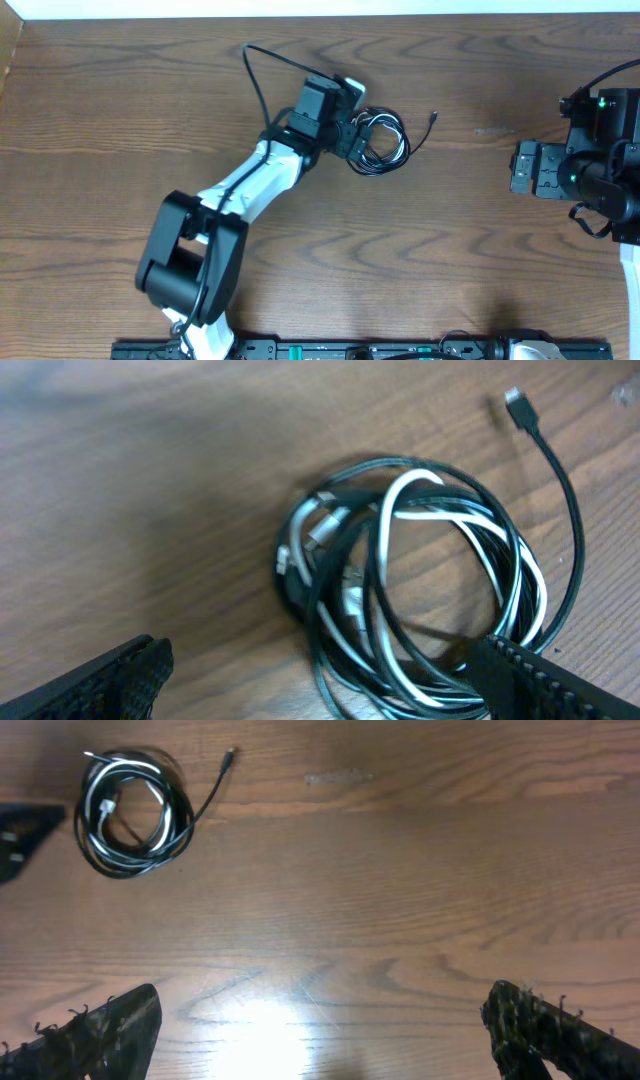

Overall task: Untangle cables
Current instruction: 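Lower the left gripper onto the bundle and grasp black cables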

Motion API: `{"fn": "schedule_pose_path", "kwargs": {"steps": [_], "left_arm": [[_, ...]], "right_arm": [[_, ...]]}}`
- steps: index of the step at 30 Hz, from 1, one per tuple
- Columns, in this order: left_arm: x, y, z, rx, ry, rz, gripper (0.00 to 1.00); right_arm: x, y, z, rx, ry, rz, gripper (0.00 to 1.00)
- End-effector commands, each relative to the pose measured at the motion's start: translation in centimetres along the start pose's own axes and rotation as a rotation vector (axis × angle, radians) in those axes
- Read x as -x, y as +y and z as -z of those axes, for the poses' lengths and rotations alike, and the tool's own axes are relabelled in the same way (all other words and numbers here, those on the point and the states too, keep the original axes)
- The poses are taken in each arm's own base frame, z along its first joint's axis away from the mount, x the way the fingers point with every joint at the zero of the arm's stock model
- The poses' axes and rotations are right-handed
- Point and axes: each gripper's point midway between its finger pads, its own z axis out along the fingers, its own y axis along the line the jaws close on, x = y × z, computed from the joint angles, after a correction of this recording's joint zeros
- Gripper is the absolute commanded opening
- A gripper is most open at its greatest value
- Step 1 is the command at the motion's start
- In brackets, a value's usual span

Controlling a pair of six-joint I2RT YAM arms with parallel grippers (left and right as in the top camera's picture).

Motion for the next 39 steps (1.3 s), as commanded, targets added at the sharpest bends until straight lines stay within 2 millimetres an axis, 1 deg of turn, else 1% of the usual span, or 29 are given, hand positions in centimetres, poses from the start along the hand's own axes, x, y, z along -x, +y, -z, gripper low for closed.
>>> {"fn": "schedule_pose_path", "kwargs": {"steps": [1,5,10,15,17,19,21,23,28,29,33,35,37,39], "left_arm": [[0.2,-1.4,-1.0,-0.008,-0.002,0.002,0.99],[-0.6,-2.4,-2.4,-0.02,0.015,0.037,0.99],[-1.4,-1.5,-3.5,0.065,0.024,0.061,0.99],[-2.3,-1.5,-4.2,0.085,0.046,0.072,0.99],[-2.4,-1.6,-4.3,0.084,0.047,0.08,0.93],[-2.3,-1.6,-4.3,0.084,0.045,0.079,0.82],[-2.3,-1.6,-4.3,0.083,0.044,0.079,0.75],[-2.3,-1.7,-4.3,0.083,0.045,0.078,0.72],[-2.3,-2.1,-4.4,0.077,0.045,0.071,0.56],[-2.3,-2.3,-4.4,0.075,0.045,0.07,0.54],[-2.2,-2.8,-4.4,0.068,0.043,0.062,0.54],[-2.2,-2.9,-4.4,0.067,0.04,0.06,0.44],[-2.1,-2.9,-4.4,0.067,0.038,0.066,0.22],[-2.1,-2.9,-4.4,0.067,0.038,0.072,0.15]], "right_arm": [[0.2,0.9,0.3,0.04,-0.009,0.022,0.99],[0.0,1.2,0.3,0.062,0.002,0.023,0.99],[-0.3,1.2,0.3,0.061,0.013,0.031,0.99],[-0.5,1.2,0.3,0.06,0.021,0.031,0.99],[-0.5,1.2,0.3,0.06,0.021,0.031,0.99],[-0.5,1.2,0.3,0.06,0.02,0.031,0.99],[-0.5,1.2,0.3,0.06,0.02,0.031,0.99],[-0.5,1.2,0.3,0.06,0.02,0.031,0.99],[-0.5,1.2,0.3,0.06,0.022,0.031,0.99],[-0.6,1.2,0.2,0.06,0.025,0.031,0.99],[-0.9,1.2,-0.1,0.059,0.038,0.034,0.99],[-1.1,1.1,-0.3,0.058,0.046,0.034,0.99],[-1.4,1.1,-0.5,0.057,0.056,0.034,0.99],[-1.7,1.1,-0.9,0.056,0.069,0.034,0.99]]}}
